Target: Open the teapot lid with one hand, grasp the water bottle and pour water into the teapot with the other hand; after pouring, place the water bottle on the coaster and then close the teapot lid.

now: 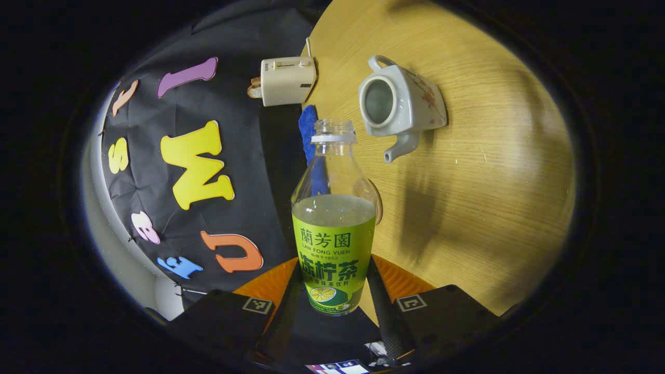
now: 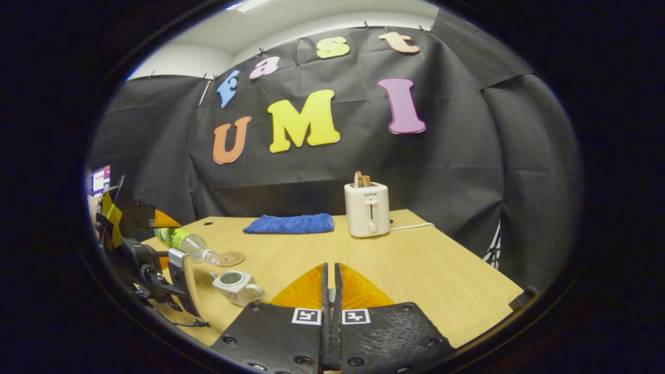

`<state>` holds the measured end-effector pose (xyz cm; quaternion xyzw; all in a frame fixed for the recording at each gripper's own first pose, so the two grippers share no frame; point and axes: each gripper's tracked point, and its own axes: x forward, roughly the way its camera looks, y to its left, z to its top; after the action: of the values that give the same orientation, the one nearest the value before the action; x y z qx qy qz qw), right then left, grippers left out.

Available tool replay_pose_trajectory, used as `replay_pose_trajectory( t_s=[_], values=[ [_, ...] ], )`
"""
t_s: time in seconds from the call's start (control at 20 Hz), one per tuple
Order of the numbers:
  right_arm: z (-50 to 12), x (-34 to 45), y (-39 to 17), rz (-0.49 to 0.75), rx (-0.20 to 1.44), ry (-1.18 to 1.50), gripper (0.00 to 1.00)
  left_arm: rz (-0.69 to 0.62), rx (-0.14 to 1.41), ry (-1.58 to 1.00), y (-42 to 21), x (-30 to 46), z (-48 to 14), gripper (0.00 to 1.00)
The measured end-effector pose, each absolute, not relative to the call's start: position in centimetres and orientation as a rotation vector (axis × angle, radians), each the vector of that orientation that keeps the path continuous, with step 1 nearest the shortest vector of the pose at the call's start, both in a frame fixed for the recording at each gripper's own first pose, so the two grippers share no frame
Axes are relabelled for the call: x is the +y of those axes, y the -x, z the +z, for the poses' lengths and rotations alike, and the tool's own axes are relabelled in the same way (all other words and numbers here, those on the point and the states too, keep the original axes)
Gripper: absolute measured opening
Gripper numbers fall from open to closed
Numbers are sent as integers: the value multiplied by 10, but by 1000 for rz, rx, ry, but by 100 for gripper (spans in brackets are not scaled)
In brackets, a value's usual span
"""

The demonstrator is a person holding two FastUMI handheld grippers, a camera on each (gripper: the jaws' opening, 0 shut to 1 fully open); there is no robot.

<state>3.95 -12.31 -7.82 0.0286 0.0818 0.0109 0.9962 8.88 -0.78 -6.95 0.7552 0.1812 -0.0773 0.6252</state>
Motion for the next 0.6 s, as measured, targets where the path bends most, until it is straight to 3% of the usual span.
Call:
replay_pose_trajectory(
  t_s=[0.6],
  values=[
    [-77,-129,-37,10,159,-47,2,-160,331,-1936,-98,-24,-52,71]
  ],
)
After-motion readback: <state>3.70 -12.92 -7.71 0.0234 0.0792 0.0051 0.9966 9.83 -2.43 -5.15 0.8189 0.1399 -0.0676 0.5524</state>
